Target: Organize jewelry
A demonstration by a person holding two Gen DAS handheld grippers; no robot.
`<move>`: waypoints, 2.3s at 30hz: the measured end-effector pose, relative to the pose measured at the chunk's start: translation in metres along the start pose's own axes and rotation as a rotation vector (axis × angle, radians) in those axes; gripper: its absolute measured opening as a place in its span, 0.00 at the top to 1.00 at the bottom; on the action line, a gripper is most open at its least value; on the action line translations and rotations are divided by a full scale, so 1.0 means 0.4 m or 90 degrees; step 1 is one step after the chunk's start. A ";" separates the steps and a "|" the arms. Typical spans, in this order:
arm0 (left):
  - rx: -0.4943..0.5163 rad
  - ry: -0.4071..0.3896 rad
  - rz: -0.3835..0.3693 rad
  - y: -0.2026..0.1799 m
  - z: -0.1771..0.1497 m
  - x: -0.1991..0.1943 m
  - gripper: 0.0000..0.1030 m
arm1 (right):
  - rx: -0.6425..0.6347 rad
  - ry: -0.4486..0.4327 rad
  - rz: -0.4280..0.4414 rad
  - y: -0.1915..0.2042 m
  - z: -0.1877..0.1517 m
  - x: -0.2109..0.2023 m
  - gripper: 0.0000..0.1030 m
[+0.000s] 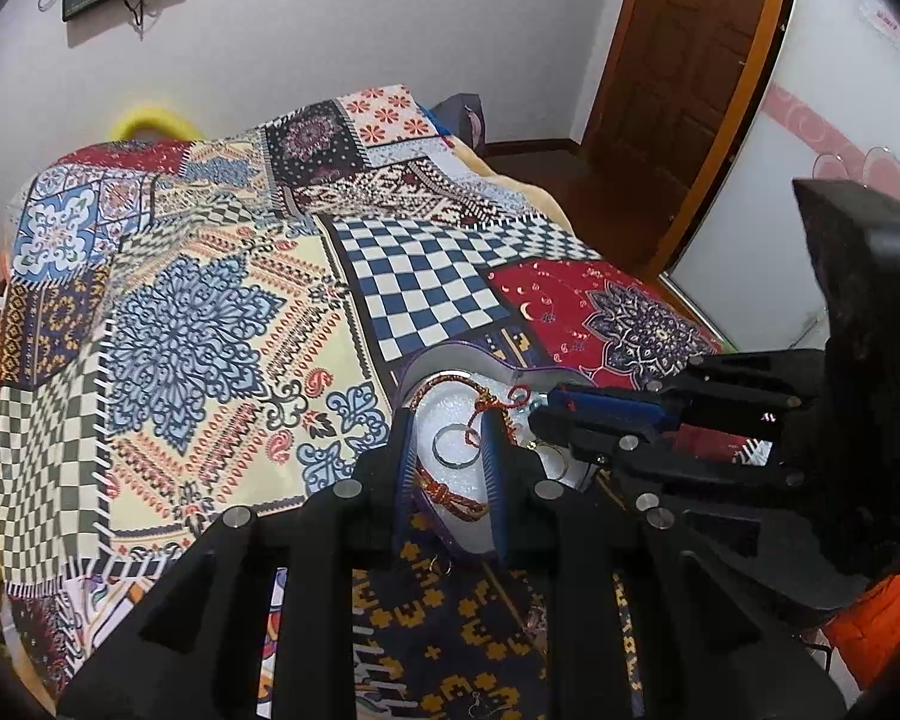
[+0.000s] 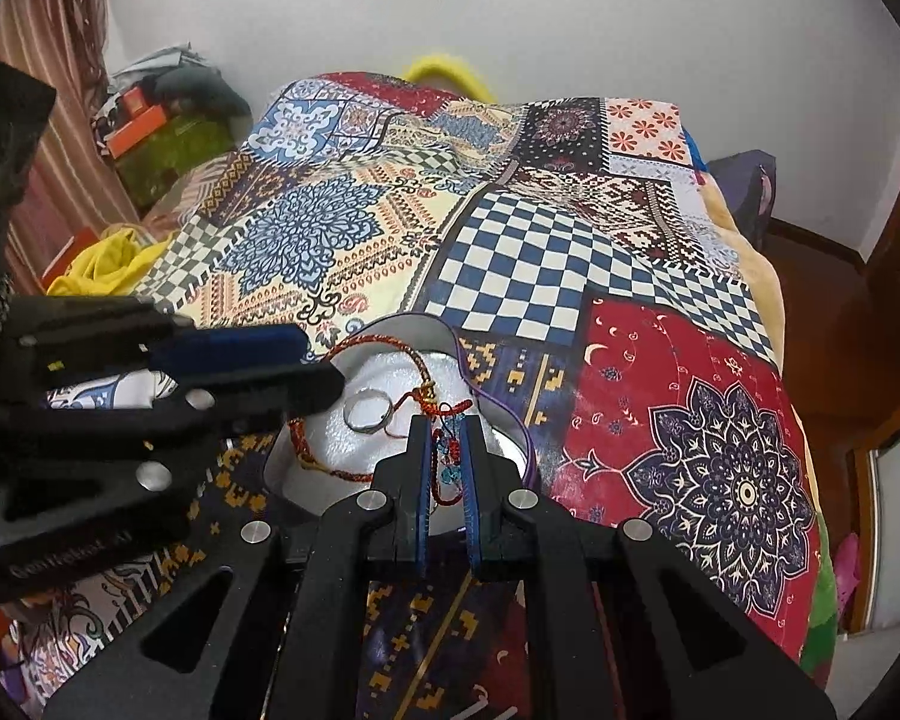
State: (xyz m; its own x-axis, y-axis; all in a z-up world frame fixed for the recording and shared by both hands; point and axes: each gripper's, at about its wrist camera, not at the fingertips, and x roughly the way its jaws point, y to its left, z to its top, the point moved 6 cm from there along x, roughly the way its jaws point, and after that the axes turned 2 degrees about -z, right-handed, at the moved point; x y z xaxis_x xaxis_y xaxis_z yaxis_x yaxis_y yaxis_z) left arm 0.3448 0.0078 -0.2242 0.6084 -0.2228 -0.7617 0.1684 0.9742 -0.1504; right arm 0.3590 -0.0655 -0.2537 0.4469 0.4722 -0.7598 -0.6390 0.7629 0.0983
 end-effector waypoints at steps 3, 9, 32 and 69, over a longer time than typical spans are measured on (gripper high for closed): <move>0.002 -0.009 0.005 0.000 0.003 -0.025 0.80 | -0.001 0.002 -0.001 0.006 0.001 -0.009 0.89; 0.003 -0.029 0.018 0.002 0.006 -0.083 0.73 | -0.009 -0.021 -0.022 0.020 0.016 -0.045 0.71; -0.001 -0.093 0.075 0.011 -0.077 -0.312 0.58 | -0.030 -0.153 -0.045 0.120 0.003 -0.289 0.54; -0.048 0.021 0.042 0.050 -0.274 -0.164 0.71 | -0.011 0.027 -0.020 0.139 -0.137 -0.011 0.86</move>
State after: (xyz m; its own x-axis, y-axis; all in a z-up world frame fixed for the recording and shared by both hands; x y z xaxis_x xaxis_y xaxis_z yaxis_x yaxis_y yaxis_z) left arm 0.2234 0.0459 -0.2464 0.5905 -0.1582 -0.7914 0.0692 0.9869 -0.1457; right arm 0.2870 -0.0494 -0.2800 0.4403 0.4284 -0.7890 -0.6354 0.7696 0.0633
